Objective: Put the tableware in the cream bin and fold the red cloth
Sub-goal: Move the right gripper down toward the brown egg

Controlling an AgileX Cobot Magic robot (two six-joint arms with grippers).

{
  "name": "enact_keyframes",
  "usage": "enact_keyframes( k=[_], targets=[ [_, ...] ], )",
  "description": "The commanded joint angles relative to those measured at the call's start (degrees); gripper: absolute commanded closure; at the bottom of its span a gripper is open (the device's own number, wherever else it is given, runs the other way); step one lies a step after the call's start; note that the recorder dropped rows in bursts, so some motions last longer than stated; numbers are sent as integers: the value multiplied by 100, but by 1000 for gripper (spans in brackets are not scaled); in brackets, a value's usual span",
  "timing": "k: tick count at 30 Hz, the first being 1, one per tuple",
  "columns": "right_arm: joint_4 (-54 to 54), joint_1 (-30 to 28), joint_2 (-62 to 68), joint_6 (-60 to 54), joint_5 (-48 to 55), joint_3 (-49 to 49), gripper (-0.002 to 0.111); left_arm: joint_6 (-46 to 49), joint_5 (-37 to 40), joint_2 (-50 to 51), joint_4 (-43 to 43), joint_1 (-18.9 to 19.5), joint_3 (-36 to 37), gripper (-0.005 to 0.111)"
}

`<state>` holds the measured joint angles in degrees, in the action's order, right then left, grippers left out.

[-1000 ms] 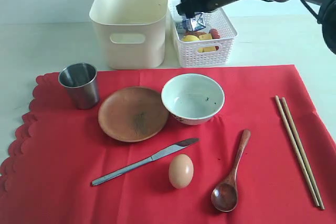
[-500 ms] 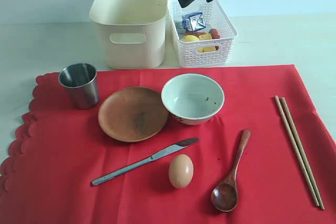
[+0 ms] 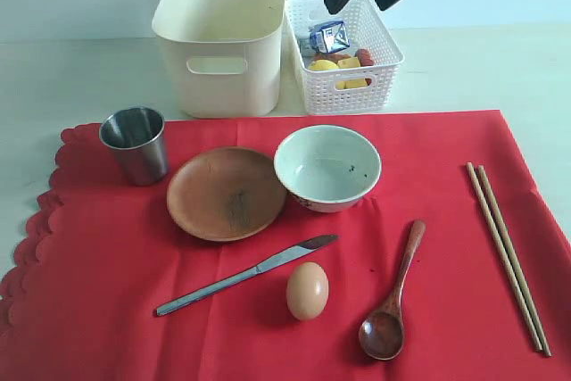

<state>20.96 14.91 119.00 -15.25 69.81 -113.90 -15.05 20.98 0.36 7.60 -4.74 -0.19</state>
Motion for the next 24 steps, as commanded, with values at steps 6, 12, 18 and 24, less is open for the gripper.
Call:
enact_keyframes(
  k=[6,12,18,24],
  targets=[
    [4,-27,-897,-15,16,1322,37,3,-26,-36,-41,9,19,107],
    [4,-27,-1652,-128,-282,2316,37,3,-26,-36,-41,9,19,107],
    [4,-27,-2363,-201,-752,3240,37,3,-26,-36,-41,9,19,107],
    [-34,26,-2966,-260,-1131,3986,37,3,-26,-36,-41,9,19,107]
  ],
)
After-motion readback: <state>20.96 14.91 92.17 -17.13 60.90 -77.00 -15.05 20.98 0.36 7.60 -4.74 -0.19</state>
